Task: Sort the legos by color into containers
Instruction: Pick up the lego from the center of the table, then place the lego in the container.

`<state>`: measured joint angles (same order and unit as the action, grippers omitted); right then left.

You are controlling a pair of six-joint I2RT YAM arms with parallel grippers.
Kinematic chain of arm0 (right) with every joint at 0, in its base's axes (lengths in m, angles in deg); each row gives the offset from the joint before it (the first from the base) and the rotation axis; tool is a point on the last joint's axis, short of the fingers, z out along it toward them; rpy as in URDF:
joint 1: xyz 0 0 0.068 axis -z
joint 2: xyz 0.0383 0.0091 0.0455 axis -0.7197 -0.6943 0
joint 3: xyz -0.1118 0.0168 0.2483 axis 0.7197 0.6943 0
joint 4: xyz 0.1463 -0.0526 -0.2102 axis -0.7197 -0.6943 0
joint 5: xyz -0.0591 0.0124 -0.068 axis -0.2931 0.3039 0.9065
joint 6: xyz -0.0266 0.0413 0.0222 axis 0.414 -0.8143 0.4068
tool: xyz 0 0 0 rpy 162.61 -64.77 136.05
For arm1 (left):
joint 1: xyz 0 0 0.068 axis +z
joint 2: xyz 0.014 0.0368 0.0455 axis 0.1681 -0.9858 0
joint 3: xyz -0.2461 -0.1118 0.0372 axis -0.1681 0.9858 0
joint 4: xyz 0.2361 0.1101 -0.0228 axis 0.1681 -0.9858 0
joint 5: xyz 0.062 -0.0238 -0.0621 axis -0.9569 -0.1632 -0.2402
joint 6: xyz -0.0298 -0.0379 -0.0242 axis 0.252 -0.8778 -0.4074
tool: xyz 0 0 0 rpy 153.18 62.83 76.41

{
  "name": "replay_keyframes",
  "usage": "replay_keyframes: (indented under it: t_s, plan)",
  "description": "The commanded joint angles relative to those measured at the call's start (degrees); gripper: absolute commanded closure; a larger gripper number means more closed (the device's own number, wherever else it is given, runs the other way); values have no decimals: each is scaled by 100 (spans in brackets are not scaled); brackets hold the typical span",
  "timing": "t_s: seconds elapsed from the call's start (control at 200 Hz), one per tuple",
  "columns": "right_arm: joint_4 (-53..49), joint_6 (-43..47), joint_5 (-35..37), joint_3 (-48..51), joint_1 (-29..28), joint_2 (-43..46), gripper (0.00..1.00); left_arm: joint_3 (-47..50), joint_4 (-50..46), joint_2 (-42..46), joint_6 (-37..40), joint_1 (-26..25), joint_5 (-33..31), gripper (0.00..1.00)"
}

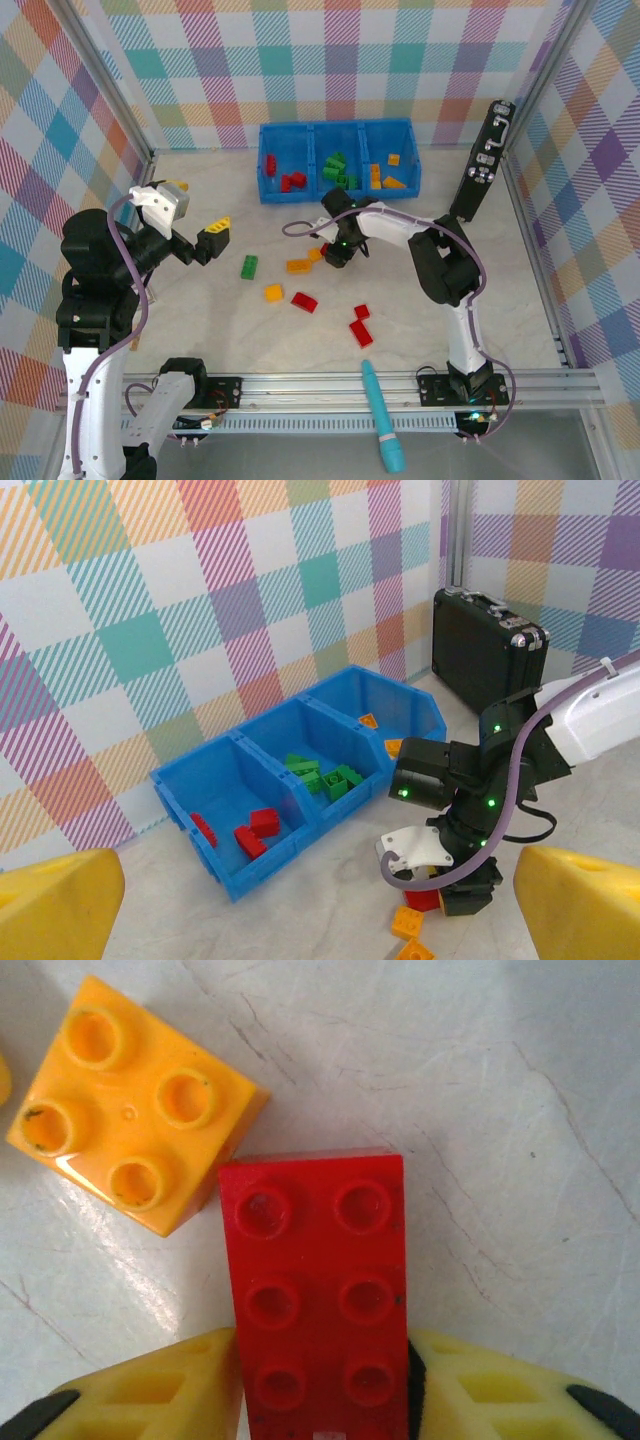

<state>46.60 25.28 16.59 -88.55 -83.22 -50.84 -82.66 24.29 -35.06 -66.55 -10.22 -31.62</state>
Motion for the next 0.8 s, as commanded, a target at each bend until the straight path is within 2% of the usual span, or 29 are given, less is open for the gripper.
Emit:
replay_keyframes:
  t_s: [0.0,0.15,0.425,0.665,0.795]
  plan:
    - [-113,-12,255,-101,-9,-40,61,-22,118,18,-32,104,63,0]
    - [-337,-197,700,-546,153,-101,69,-27,102,90,-23,106,55,0]
    - [-155,-525,311,-1719,457,-5,71,-16,78,205,47,106,-71,0]
    - [678,-877,271,-3442,449,-789,70,-32,43,123,72,106,-113,0]
    - [813,-984,173,-4502,438,-1429,69,-11,34,123,83,106,-143,0]
